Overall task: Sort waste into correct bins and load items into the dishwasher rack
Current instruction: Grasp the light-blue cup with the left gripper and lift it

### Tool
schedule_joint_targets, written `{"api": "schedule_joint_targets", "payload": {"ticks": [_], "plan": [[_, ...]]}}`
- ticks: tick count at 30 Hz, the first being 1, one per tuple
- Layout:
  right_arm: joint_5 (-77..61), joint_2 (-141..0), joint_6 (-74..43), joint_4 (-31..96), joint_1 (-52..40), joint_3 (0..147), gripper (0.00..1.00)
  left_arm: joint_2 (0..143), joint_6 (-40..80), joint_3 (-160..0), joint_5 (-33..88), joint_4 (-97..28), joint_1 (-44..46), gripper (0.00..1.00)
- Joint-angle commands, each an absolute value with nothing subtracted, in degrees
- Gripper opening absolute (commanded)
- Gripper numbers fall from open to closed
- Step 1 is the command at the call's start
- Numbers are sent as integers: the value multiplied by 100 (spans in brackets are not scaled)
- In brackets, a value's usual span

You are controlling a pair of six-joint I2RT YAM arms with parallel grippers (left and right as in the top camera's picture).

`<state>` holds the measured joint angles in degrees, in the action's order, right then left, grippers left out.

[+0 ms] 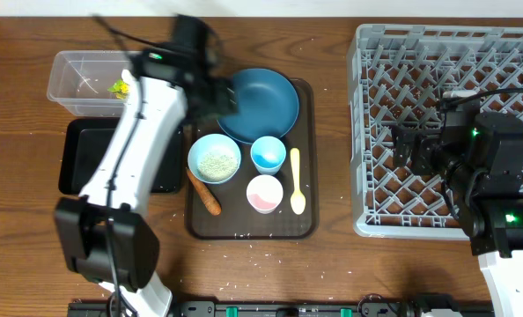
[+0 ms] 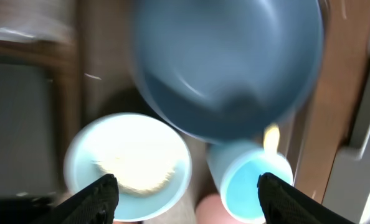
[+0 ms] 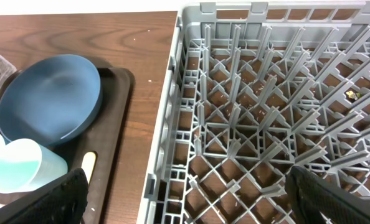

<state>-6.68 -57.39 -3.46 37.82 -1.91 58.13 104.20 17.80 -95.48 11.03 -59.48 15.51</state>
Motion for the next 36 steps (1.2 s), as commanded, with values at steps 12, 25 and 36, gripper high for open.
{"api": "schedule_joint_targets", "payload": {"ticks": [12, 25, 36], "plan": [[-799, -5741, -423, 3822, -266, 5913, 99, 10844, 1055, -8385, 1264, -5162, 2473, 75], [-799, -5741, -423, 3848, -266, 5913, 99, 10853, 1061, -7734, 1262, -4281, 2473, 26], [-888, -5732, -939, 3454, -266, 5913, 99, 10715, 1511, -8254, 2279, -4150, 2169, 6]]}}
